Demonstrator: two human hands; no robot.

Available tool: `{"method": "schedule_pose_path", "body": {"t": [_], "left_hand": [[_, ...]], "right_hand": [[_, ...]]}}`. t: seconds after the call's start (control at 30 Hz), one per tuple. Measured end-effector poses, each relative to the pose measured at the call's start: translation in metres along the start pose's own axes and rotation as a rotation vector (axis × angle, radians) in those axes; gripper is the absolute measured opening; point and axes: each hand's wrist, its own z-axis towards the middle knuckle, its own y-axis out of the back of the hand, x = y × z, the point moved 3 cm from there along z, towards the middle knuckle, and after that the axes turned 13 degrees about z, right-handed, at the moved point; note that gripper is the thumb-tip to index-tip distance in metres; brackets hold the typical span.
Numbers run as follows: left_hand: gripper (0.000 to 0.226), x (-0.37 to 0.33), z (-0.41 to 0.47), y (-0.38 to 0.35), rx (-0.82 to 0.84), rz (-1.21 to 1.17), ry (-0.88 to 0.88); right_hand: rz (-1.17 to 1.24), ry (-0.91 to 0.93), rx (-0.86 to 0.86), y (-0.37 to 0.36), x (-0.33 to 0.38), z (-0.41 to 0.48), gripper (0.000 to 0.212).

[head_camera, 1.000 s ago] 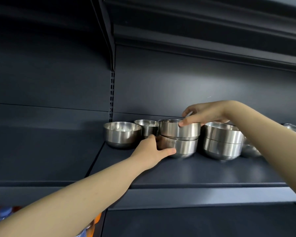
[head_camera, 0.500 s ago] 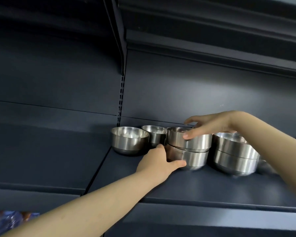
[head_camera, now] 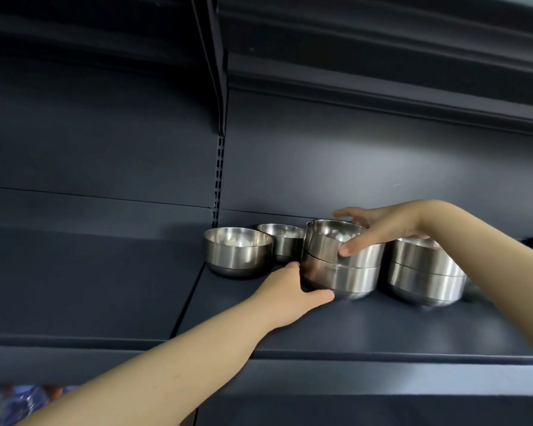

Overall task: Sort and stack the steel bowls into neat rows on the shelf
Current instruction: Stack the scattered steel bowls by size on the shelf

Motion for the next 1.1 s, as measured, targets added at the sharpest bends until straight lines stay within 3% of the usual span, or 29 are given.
{"method": "schedule_pose_path", "body": {"t": [0.2,0.5,0.6,0.73,0.9,1.1], "left_hand": [[0.094,0.021,-0.013,0.017,0.047,0.057,0.007],[0.104,0.004,-0.006,0.013,0.008,-0.010,0.043],[0.092,-0.002,0.000,0.008,-0.030,-0.082,0.061],[0.073,-0.004,0.004,0.004,-0.051,-0.090,0.049],[0.065,0.000,0.005,0.006,-0.102,-0.103,0.062],[0.059,0.013,-0.004,0.017,-0.159,-0.070,0.115]], "right_hand": [[-0.040,0.025,-0.030,-0.003,-0.004,-0.003,0.137],[-0.057,0.016,-0.079,-0.001,0.007,-0.002,0.120],[-0.051,0.006,-0.077,-0.002,0.007,-0.001,0.109],[-0.048,0.007,-0.063,-0.004,0.008,0.000,0.116],[0.001,0.032,-0.054,-0.007,0.013,0.000,0.105],[0.075,0.104,-0.005,-0.018,0.022,0.010,0.121]]}}
